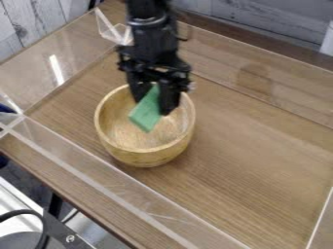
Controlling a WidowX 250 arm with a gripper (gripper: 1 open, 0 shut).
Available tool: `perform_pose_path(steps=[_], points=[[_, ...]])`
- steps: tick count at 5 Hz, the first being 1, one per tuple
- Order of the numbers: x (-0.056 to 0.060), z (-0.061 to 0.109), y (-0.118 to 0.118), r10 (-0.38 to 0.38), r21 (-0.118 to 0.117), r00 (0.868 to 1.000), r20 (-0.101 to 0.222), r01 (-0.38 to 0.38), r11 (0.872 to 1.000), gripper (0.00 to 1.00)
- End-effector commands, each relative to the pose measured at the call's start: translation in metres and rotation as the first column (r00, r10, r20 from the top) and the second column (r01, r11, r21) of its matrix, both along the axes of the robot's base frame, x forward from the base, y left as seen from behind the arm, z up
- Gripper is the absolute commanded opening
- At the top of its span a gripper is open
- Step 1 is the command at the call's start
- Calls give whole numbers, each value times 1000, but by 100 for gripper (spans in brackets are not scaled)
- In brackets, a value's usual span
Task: Remove the green block from inside the brown bowl and put it on the table
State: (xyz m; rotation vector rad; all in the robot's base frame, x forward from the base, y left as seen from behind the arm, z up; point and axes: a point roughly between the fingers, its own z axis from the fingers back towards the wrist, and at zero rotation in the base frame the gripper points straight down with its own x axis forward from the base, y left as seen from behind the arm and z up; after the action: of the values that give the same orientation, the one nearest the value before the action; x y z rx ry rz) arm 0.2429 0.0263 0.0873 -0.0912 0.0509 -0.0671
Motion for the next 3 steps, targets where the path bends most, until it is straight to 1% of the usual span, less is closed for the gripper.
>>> perform_pose_path(steps=[1,2,3], points=[[23,15,-31,-15,-5,997,77,15,1000,0],[35,6,-67,-45,-17,996,78,46,999,0],[44,-7,-97,-60,-23,995,74,62,998,0]])
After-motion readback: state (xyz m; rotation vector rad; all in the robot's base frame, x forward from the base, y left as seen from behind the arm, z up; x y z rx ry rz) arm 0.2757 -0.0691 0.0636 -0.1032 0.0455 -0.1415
